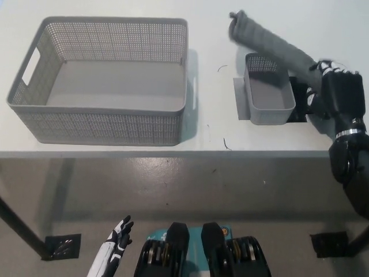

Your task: Usethe right hand to pick up a oven gloves on top of a leveled container and place it into another larger container on the left side

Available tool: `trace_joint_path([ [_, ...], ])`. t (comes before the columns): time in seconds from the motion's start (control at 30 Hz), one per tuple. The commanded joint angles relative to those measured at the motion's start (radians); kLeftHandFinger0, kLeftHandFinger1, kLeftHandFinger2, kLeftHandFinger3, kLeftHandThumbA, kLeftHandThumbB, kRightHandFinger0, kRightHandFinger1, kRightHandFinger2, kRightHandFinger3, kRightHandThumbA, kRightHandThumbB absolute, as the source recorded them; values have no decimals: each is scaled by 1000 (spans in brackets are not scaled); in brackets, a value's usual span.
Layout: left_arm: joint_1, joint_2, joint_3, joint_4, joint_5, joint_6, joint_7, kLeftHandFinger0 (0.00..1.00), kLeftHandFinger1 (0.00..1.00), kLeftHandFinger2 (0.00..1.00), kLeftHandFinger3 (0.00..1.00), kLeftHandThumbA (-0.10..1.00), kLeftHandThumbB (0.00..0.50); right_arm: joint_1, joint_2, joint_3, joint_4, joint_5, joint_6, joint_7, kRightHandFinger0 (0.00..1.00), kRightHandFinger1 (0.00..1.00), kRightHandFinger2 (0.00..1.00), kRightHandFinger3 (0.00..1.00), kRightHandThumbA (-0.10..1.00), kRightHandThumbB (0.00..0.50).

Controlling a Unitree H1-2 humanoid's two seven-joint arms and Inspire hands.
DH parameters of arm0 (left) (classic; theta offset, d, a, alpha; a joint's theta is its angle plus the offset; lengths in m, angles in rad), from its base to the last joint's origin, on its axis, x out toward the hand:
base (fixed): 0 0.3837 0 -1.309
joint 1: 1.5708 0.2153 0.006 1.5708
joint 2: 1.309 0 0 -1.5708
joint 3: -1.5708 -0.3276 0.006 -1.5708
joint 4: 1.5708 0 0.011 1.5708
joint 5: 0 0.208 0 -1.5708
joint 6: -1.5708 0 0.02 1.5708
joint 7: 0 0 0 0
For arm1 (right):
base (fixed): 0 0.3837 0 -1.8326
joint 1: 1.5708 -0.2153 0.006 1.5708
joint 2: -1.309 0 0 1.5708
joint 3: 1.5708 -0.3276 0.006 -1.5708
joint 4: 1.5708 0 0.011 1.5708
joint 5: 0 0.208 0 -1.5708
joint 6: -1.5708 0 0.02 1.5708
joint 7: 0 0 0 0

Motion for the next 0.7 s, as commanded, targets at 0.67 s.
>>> trace_joint_path([
  [0.67, -21, 28, 8, -27, -31, -38, -12, 855, 1000, 1000, 1000, 1000, 500, -56, -77, -131, -639, 92, 6, 71, 0, 189, 714, 729, -100, 141],
])
